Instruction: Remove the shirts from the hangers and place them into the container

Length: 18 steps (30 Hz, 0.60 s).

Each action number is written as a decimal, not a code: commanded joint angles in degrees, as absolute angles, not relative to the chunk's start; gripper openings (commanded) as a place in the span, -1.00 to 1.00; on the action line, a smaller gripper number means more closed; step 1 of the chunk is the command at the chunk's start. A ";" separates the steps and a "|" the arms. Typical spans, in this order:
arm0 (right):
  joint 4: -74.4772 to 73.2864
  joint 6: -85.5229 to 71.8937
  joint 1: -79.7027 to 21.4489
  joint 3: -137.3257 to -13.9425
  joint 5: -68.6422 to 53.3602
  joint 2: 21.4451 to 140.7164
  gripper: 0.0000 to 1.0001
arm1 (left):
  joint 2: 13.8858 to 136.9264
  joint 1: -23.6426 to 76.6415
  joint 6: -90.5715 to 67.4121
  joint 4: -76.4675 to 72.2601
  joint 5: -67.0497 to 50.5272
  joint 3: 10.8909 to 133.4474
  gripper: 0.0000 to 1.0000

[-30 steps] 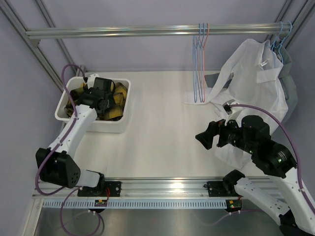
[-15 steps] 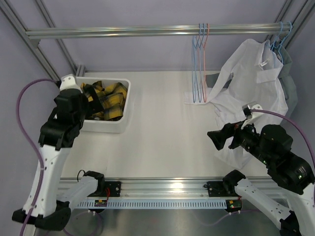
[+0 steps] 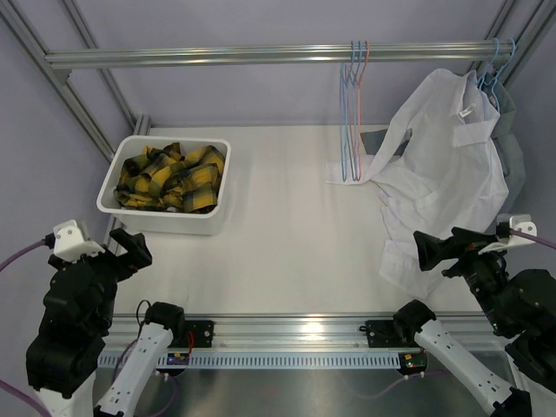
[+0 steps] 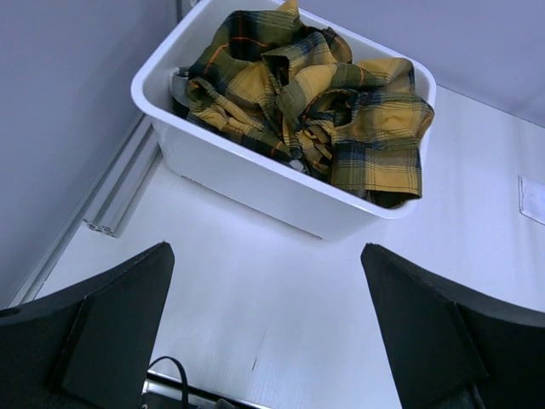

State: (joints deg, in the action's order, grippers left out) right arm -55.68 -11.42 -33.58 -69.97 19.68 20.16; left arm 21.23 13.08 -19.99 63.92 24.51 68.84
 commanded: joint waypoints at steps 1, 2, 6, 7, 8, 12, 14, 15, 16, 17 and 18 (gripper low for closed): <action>-54.58 -9.23 -33.49 -69.44 25.31 17.50 0.99 | 17.68 12.92 -21.35 67.66 27.77 68.47 0.98; -53.88 -8.88 -33.49 -69.00 25.23 15.92 0.99 | 16.88 12.92 -21.53 68.46 28.21 68.29 0.98; -53.61 -8.17 -33.49 -67.50 24.17 13.89 0.99 | 13.28 13.01 -23.20 70.58 29.71 68.03 0.98; -53.79 -8.09 -33.49 -67.24 23.56 13.97 0.99 | 12.40 13.01 -23.46 70.58 29.79 68.03 0.98; -54.31 -8.09 -33.49 -67.06 23.38 13.97 0.99 | 11.17 13.01 -23.90 70.84 30.67 68.11 0.98; -54.14 -7.65 -33.49 -66.53 22.33 13.54 0.99 | 9.76 13.01 -25.13 71.54 30.76 67.85 0.98; -53.79 -7.38 -33.40 -66.71 21.89 13.27 0.99 | 9.67 13.01 -25.84 72.16 30.15 67.59 0.98; -53.79 -7.47 -33.49 -66.71 21.71 13.36 0.99 | 9.75 13.01 -26.10 72.33 29.89 67.33 0.98; -53.70 -7.47 -33.40 -66.71 21.45 13.19 0.99 | 9.84 13.01 -26.54 72.94 29.62 67.15 0.98; -53.70 -7.47 -33.49 -66.88 21.18 13.27 0.99 | 9.76 13.01 -26.80 73.47 29.45 66.97 0.98; -53.70 -7.47 -33.49 -66.88 21.01 13.18 0.99 | 9.76 13.01 -26.98 73.82 29.36 66.71 0.98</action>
State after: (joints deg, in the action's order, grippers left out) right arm -55.40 -8.56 -33.58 -66.72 21.56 13.82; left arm 9.82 13.08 -25.56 72.95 29.30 67.53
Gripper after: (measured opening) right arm 0.993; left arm 0.988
